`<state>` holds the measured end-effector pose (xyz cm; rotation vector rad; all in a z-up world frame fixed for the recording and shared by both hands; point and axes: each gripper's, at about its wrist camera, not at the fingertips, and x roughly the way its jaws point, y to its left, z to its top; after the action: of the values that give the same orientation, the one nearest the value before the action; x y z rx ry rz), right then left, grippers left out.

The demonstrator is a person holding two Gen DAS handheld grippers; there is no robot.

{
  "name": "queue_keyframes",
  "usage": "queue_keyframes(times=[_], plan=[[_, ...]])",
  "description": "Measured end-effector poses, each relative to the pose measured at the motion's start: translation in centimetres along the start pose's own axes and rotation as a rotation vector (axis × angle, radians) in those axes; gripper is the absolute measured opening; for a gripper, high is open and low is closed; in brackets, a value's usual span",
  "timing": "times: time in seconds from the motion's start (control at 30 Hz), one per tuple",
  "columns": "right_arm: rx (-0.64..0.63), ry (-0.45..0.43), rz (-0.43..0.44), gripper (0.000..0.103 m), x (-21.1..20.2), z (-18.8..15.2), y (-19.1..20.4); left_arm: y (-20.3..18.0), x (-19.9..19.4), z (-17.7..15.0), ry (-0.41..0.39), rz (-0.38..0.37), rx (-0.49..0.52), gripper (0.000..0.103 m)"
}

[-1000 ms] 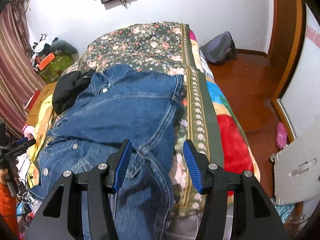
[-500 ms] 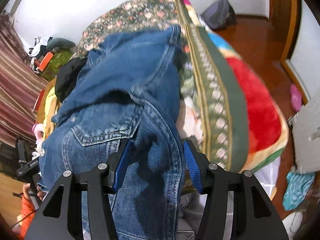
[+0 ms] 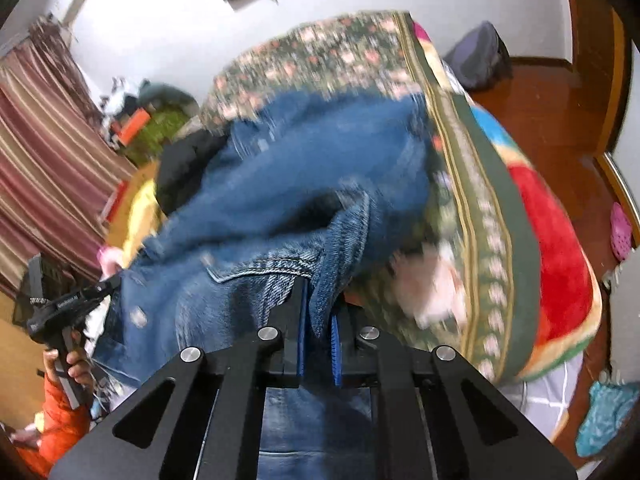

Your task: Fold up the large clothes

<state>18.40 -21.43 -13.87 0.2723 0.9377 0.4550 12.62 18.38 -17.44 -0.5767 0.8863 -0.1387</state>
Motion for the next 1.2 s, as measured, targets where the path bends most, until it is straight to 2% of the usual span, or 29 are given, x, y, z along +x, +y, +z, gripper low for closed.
queue_keyframes(times=[0.1,0.27,0.37,0.47,0.53,0.6,0.7,0.8,0.87,0.93,1.0,1.03,1.07,1.13,1.2], plan=[[-0.016,-0.070,0.044,0.008,-1.0,2.7,0.8,-1.0,-1.5,2.5,-0.048,-0.021,0.017,0.004],[-0.031,-0.141,0.037,0.007,-0.3,6.7,1.0,-1.7,-3.2,6.7,-0.133,-0.030,0.055,0.004],[-0.002,-0.150,-0.004,0.007,1.7,8.4,-0.5,-0.9,-1.9,8.6,-0.151,0.035,0.071,0.004],[0.039,-0.113,-0.043,0.007,4.2,8.7,-2.8,1.0,0.2,9.4,-0.140,0.133,0.056,0.004],[0.059,-0.074,-0.058,0.007,5.8,8.7,-4.0,2.7,2.5,9.1,-0.103,0.207,0.043,0.004],[0.062,-0.038,-0.047,0.007,6.9,8.1,-4.7,4.1,4.6,8.5,-0.053,0.239,0.034,0.004],[0.051,-0.047,-0.021,0.007,6.2,7.6,-5.0,4.8,6.2,7.1,-0.001,0.286,0.057,0.004],[0.026,-0.019,-0.035,0.010,5.3,8.1,-4.5,3.9,5.6,6.6,-0.012,0.323,0.114,0.005],[0.002,-0.003,-0.057,0.011,4.6,8.2,-4.0,3.2,4.7,6.6,-0.023,0.334,0.140,0.008],[-0.021,-0.003,-0.077,0.018,4.1,8.1,-3.4,2.6,3.6,6.7,-0.037,0.336,0.156,0.023],[-0.046,-0.019,-0.103,0.036,2.9,7.5,-2.7,2.1,2.6,6.7,-0.058,0.327,0.163,0.035],[-0.054,-0.031,-0.103,0.039,2.6,7.2,-2.5,2.0,2.1,6.6,-0.064,0.326,0.161,0.043],[-0.058,-0.041,-0.095,0.042,2.2,6.9,-2.3,1.8,1.9,6.5,-0.065,0.333,0.160,0.045],[-0.059,-0.044,-0.070,0.042,1.2,6.1,-2.1,1.7,1.6,5.9,-0.055,0.348,0.167,0.051],[-0.061,-0.029,-0.052,0.043,0.4,5.5,-2.1,1.7,1.6,5.1,-0.023,0.348,0.179,0.052]])
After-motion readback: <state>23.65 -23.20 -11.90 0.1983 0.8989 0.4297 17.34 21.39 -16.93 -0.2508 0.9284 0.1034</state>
